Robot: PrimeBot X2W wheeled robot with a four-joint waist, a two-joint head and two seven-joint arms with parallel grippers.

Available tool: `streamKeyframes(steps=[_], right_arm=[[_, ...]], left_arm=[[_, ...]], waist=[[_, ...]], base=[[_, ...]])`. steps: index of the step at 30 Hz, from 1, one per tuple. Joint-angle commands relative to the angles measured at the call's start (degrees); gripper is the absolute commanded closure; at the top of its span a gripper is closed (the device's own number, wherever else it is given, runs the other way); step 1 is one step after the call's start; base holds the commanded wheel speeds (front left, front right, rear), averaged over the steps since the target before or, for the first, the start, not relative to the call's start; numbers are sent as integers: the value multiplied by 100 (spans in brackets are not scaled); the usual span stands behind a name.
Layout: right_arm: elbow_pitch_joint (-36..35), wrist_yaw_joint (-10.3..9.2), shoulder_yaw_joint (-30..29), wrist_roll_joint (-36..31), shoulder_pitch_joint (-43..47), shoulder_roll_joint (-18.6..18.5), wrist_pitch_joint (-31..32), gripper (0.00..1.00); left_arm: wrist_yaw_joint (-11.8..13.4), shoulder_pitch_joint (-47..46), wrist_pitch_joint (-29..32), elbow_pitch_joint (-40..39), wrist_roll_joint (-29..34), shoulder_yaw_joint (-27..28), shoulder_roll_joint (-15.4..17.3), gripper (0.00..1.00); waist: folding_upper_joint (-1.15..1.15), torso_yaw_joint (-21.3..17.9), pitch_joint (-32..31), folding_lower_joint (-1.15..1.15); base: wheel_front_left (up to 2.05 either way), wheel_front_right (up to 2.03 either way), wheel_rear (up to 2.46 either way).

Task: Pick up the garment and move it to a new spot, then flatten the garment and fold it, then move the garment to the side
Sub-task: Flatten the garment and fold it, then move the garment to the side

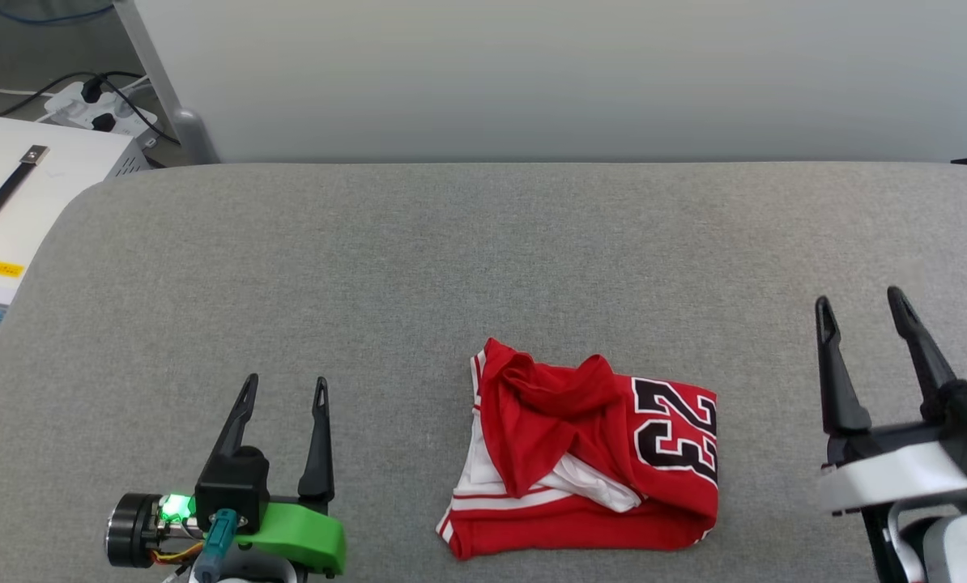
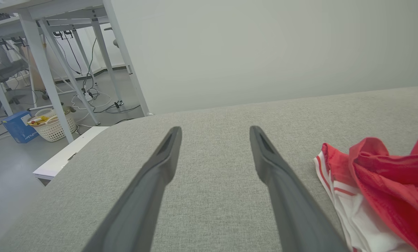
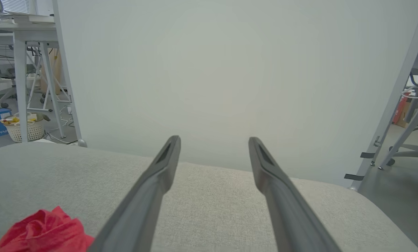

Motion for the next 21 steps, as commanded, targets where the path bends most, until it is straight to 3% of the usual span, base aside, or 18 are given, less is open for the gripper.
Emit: streamKeyframes(steps=[1, 9, 21], right_arm=[[-102, -5, -28, -61, 202, 72, -26, 0], [-299, -5, -141, -75, 892, 366, -26, 0], [-389, -5, -107, -217, 1004, 393, -27, 0]], left_arm=[[-17, 107, -33, -53, -25, 17, 12, 0], [-172, 237, -33, -273, -181, 49, -53, 0], [-246, 261, -33, -292, -159, 137, -107, 0]], waist=[[0, 13, -27, 0], [0, 91, -37, 0], [0, 92, 35, 0]], base=[[0, 0, 0], [0, 0, 0], [0, 0, 0]])
